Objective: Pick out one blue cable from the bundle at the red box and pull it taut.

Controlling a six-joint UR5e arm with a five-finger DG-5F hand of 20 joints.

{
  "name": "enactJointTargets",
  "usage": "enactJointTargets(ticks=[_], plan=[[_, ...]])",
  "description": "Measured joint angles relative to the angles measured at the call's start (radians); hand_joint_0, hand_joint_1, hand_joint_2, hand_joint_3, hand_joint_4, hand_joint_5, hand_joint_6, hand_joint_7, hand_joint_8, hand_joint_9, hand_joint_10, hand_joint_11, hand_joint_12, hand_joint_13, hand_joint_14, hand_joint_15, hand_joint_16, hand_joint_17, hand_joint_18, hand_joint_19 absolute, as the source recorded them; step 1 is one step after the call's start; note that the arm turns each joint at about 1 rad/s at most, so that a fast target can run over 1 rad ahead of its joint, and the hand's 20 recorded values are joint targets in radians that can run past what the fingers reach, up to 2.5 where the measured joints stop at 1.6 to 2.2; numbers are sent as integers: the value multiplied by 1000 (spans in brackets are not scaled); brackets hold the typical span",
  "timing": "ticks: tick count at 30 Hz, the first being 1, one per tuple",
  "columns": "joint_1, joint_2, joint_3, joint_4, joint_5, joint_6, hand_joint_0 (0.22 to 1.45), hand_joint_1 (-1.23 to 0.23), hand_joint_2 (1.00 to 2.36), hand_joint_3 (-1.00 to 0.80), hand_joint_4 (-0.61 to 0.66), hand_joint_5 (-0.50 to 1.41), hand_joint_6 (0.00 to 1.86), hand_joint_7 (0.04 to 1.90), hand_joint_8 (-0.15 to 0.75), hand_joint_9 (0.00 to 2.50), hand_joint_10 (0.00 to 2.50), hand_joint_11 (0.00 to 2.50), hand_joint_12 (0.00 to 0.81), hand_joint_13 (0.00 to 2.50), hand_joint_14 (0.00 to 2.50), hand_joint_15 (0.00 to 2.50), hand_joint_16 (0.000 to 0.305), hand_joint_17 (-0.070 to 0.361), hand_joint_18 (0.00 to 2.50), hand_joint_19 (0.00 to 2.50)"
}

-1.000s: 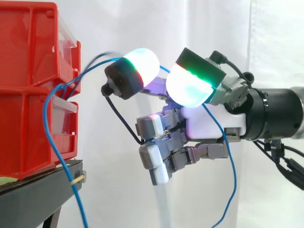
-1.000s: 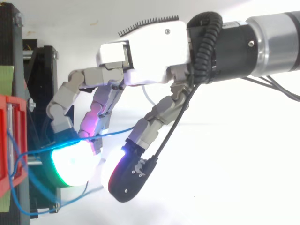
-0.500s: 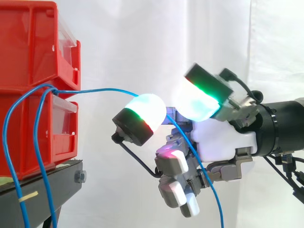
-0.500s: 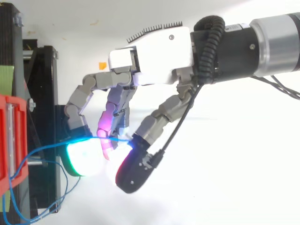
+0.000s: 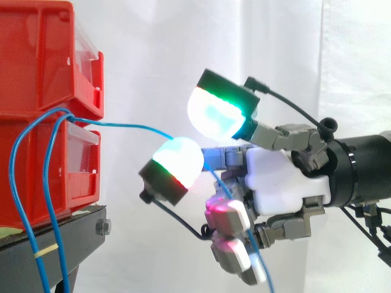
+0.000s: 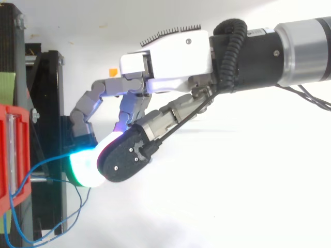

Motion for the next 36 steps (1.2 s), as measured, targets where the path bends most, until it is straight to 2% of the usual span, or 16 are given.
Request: enactJointTargets(ticks=[7,12,17,21,33,36], plan=[[10,0,-23,10,61,0,481,-443,1000,-500,-68,-136,798,849,266,1103,34,795,255,1067,25,614,30,67,1149,528],[16,0,-22,20,82,0,495,-432,1000,-500,-71,-140,798,839,265,1094,34,793,255,1080,25,616,29,66,1163,544],[19,0,-18,32,89,0,543,-431,1000,-500,-92,-138,800,865,253,1105,35,815,243,1075,24,634,27,60,1143,572],[19,0,-9,34,90,0,597,-538,1001,-488,-102,-143,823,876,249,1103,36,834,237,1075,25,645,25,57,1133,595],[22,0,-2,38,90,0,601,-695,1019,-246,-102,-150,882,878,250,1083,37,841,247,1066,25,650,26,59,1124,609],[23,1,-1,39,90,0,602,-694,1016,-304,-78,-153,893,847,249,1079,37,852,251,1064,26,661,27,60,1123,624]])
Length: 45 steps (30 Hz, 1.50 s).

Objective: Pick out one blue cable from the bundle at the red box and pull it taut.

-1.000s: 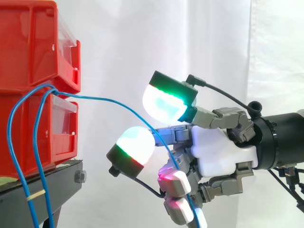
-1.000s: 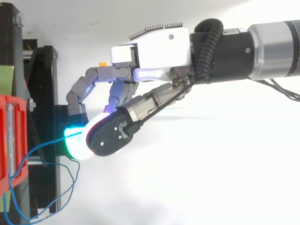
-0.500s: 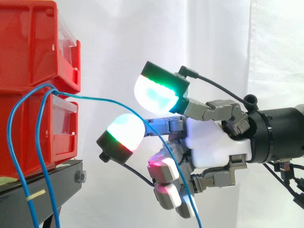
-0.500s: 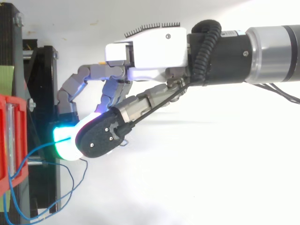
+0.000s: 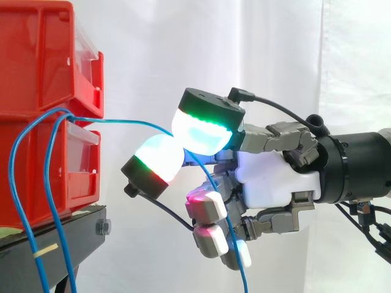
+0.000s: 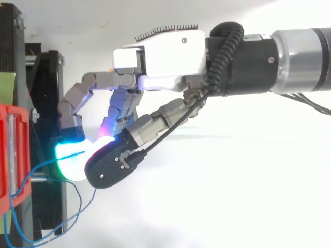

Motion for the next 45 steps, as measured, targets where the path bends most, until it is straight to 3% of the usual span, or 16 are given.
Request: enactJointTargets(ticks=[2,6,9,12,20,31,45], plan=[[0,0,0,0,0,0,560,-639,1001,-500,-70,-152,893,830,248,1085,36,841,256,1070,25,658,28,64,1135,616],[1,0,0,2,0,0,511,-372,1000,-500,-65,-144,883,795,263,1104,34,824,268,1085,24,647,32,71,1158,610],[1,0,0,3,-1,0,555,-308,1000,-500,-81,-139,870,830,252,1110,35,837,254,1071,27,654,29,65,1130,638],[1,0,0,3,-1,0,603,-435,1004,-459,-85,-137,865,851,248,1108,38,841,252,1065,27,665,28,63,1118,653],[1,0,0,3,-3,0,591,-644,1017,-277,-74,-138,867,889,256,1093,35,852,259,1059,27,674,29,65,1110,661],[1,0,0,4,0,0,596,-732,1021,-195,-101,-146,889,869,246,1065,37,858,265,1034,27,664,29,65,1085,674],[3,0,0,4,0,-1,688,-788,1014,-317,-166,-166,933,886,238,1034,36,847,260,1019,27,661,28,63,1077,654]])
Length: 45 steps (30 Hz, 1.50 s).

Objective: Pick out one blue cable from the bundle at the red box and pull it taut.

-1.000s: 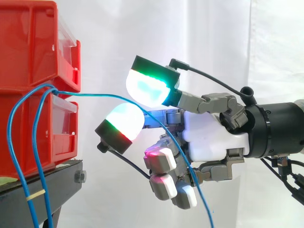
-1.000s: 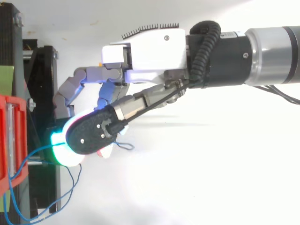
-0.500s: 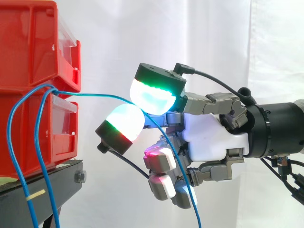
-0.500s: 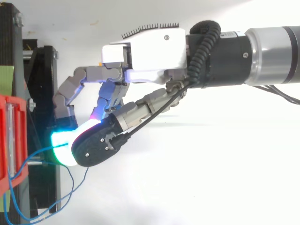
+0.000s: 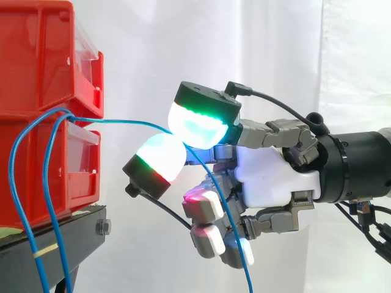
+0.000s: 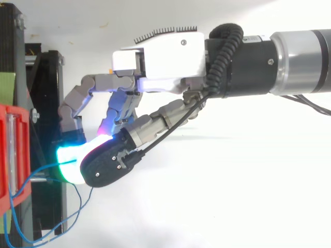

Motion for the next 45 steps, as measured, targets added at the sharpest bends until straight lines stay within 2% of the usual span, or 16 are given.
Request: enactJointTargets(ticks=[9,27,33,39,42,45], plan=[[1,0,-1,-1,0,-1,755,-767,1003,-452,-260,-164,968,985,237,1066,36,867,261,1006,27,658,28,63,1064,662],[1,2,-2,-10,0,-16,762,-754,1004,-441,-245,-163,976,977,242,1089,36,908,260,1010,27,660,28,62,1060,662],[1,24,-1,-56,1,-35,761,-755,1005,-424,-240,-162,976,980,245,1092,34,905,257,1014,27,655,26,59,1070,665],[-3,54,-8,-149,-5,-75,762,-755,1007,-416,-236,-161,977,978,251,1097,37,904,250,1016,27,657,26,58,1076,656],[-5,78,-28,-182,-7,-94,762,-756,1007,-413,-235,-160,976,986,251,1096,37,904,250,1017,27,660,26,59,1075,649],[-1,113,-73,-189,5,-100,761,-757,1007,-409,-230,-161,977,981,257,1096,37,902,250,1018,27,653,26,59,1080,642]])
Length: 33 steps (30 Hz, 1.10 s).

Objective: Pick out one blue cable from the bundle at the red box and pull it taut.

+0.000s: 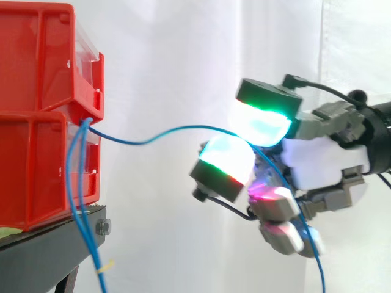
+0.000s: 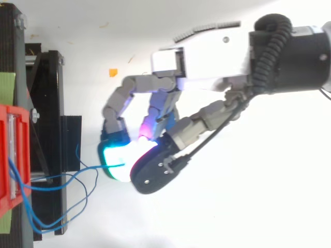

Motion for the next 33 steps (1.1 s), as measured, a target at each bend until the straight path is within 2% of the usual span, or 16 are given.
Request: enactJointTargets(ticks=[2,5,13,16,21,25,33], plan=[[2,13,-30,2,11,2,760,-757,1007,-406,-227,-160,977,973,250,1095,37,905,248,1016,27,654,27,60,1081,635],[3,20,-49,10,19,12,760,-757,1007,-408,-225,-160,976,983,251,1095,38,905,249,1018,26,656,27,61,1084,631],[8,21,-58,83,23,21,760,-759,1007,-404,-223,-159,977,976,255,1094,36,904,252,1021,27,655,27,60,1088,638],[9,21,-75,136,24,17,759,-759,1007,-403,-224,-159,977,978,254,1096,38,905,250,1023,25,658,27,60,1090,641],[9,21,-134,252,24,16,760,-759,1007,-404,-224,-159,977,976,253,1097,36,906,250,1022,25,656,27,60,1090,637],[9,21,-156,330,28,18,760,-758,1008,-403,-224,-159,977,976,255,1096,37,904,253,1020,25,660,26,59,1090,641],[9,21,-176,354,26,14,761,-760,1008,-403,-220,-159,975,990,254,1095,34,918,250,1021,25,663,27,60,1090,635]])
